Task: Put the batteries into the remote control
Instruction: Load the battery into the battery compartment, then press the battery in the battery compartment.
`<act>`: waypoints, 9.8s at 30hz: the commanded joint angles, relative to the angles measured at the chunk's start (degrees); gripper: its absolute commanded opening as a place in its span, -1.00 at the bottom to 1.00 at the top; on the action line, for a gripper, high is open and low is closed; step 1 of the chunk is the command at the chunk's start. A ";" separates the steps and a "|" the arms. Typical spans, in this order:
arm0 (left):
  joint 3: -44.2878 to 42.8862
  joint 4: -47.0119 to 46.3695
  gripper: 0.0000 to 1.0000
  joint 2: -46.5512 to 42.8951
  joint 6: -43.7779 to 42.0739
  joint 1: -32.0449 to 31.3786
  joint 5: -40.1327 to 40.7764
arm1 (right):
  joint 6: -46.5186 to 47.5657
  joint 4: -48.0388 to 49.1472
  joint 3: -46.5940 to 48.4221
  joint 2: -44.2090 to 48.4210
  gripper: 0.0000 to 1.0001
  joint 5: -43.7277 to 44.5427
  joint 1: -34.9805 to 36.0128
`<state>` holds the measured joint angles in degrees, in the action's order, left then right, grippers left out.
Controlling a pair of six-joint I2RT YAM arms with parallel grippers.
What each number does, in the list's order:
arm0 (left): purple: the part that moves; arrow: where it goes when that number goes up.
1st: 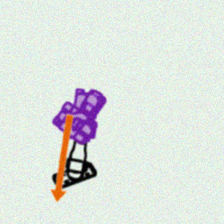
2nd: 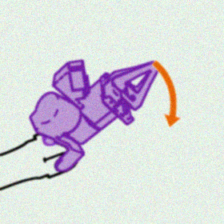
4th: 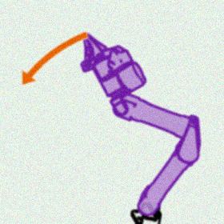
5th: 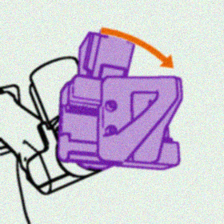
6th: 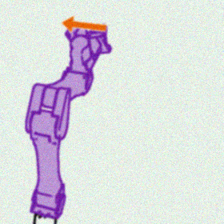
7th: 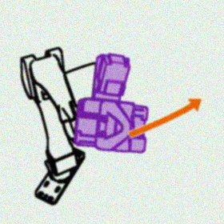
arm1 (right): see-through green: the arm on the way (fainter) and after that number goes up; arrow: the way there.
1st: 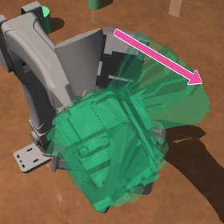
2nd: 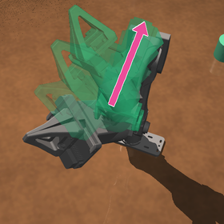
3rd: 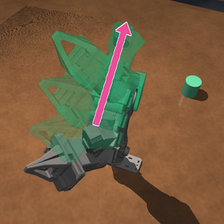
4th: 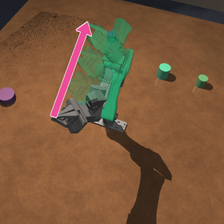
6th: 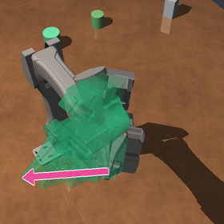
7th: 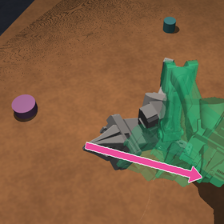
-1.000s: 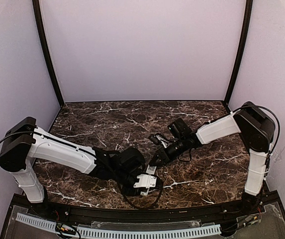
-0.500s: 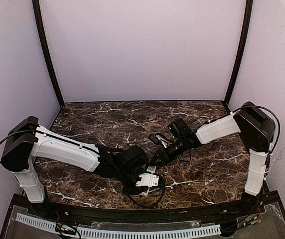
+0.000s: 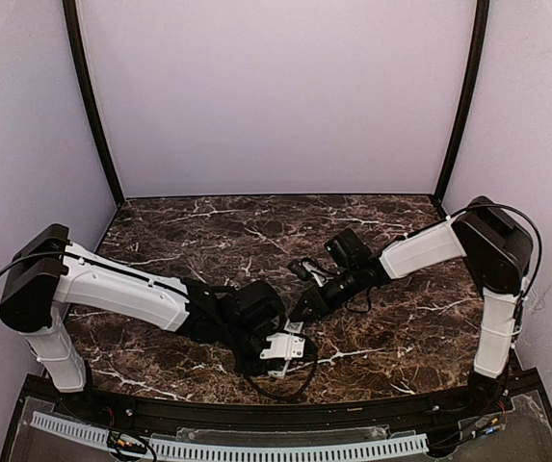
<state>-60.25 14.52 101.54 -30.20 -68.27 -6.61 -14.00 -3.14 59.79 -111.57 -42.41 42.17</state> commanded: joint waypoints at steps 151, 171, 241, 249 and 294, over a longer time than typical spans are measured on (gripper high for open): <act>6.66 -5.56 -0.59 -5.65 -5.04 1.03 -6.20 | 1.88 -4.99 -1.36 -0.05 -0.13 0.92 0.35; 6.55 -5.17 -0.67 -3.92 -4.80 1.03 -6.72 | 1.96 -4.93 -1.63 -0.14 -0.15 0.93 0.35; 6.48 -3.75 -0.67 -3.11 -7.11 1.62 -5.06 | 2.21 -5.01 -1.24 -0.84 -0.18 0.66 0.32; 6.11 -4.01 -0.78 -2.09 -7.17 1.89 -4.92 | 2.22 -5.02 -1.33 -0.80 -0.19 0.67 0.34; 1.25 2.97 -0.71 6.10 -3.43 3.58 -4.98 | 2.50 -4.78 -1.77 -0.85 -0.25 0.84 0.35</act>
<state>-60.05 14.24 103.15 -34.20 -65.12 -15.20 -12.03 -6.66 59.13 -110.91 -42.17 42.35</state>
